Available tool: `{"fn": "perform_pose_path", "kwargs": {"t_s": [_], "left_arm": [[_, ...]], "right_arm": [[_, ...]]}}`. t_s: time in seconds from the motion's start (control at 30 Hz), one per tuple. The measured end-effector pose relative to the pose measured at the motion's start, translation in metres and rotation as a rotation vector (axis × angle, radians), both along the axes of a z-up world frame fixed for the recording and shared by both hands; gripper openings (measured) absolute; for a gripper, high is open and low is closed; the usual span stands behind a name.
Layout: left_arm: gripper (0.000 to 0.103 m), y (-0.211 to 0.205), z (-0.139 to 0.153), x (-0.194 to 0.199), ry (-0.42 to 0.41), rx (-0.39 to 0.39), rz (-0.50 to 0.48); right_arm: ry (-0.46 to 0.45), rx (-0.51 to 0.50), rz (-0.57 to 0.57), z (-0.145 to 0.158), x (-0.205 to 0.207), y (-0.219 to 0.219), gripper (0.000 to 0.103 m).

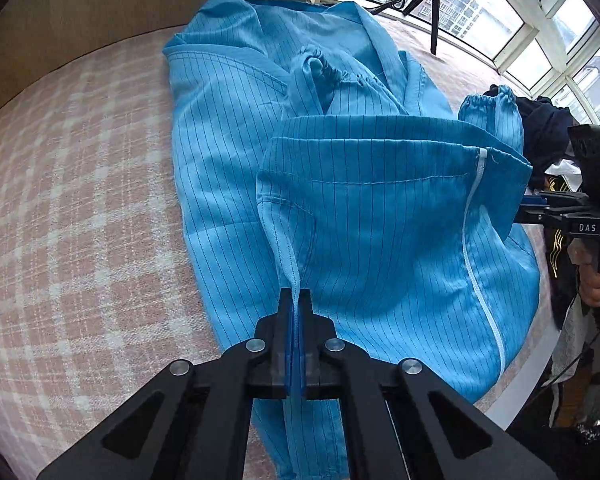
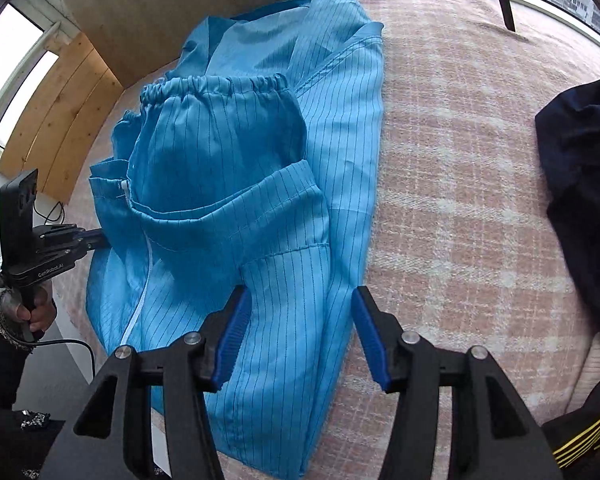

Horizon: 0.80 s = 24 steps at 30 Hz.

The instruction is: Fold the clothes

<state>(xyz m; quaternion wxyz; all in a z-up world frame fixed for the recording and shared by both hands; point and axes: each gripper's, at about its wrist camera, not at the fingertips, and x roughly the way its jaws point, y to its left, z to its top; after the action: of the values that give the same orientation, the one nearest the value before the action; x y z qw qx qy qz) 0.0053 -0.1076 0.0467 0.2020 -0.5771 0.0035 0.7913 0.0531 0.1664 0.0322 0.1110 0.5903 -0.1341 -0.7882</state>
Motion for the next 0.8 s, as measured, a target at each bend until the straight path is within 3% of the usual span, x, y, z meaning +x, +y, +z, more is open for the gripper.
{"fn": "perform_pose_path", "kwargs": {"t_s": [0.07,0.13,0.2,0.3,0.4,0.47,0.6,0.67,0.73,0.8], "left_arm": [[0.001,-0.011,0.013,0.006,0.016,0.017,0.062],[0.002,-0.022,0.018,0.013,0.017,0.029,0.117],[0.011,-0.019,0.014,0.024,0.038,-0.028,0.098],[0.02,-0.016,0.016,0.029,0.075,-0.084,0.093],[0.02,-0.006,0.04,0.031,0.196,-0.066,0.066],[0.02,0.008,0.044,0.019,0.233,-0.056,0.025],[0.024,0.039,0.035,-0.015,0.255,-0.061,-0.047],[0.023,0.043,0.006,-0.039,0.209,-0.142,0.008],[0.016,0.035,-0.005,-0.048,0.171,-0.163,0.055],[0.016,0.023,-0.004,-0.049,0.151,-0.153,0.095]], "right_arm": [[-0.039,0.0,0.009,-0.005,0.001,-0.003,0.004],[-0.045,0.023,-0.015,0.001,0.007,0.003,0.004],[-0.026,0.055,-0.025,0.011,0.011,0.007,0.006],[0.048,0.116,-0.032,0.033,0.013,0.009,0.019],[0.17,0.157,-0.013,0.061,0.013,-0.001,0.022],[0.216,0.172,0.072,0.07,0.007,-0.018,0.022],[0.187,0.181,0.142,0.048,-0.027,-0.043,0.022],[0.148,0.184,0.119,0.025,-0.052,-0.037,0.022],[0.072,0.18,0.088,0.0,-0.076,-0.027,0.022],[0.087,0.108,0.035,0.016,-0.073,-0.008,0.02]]}}
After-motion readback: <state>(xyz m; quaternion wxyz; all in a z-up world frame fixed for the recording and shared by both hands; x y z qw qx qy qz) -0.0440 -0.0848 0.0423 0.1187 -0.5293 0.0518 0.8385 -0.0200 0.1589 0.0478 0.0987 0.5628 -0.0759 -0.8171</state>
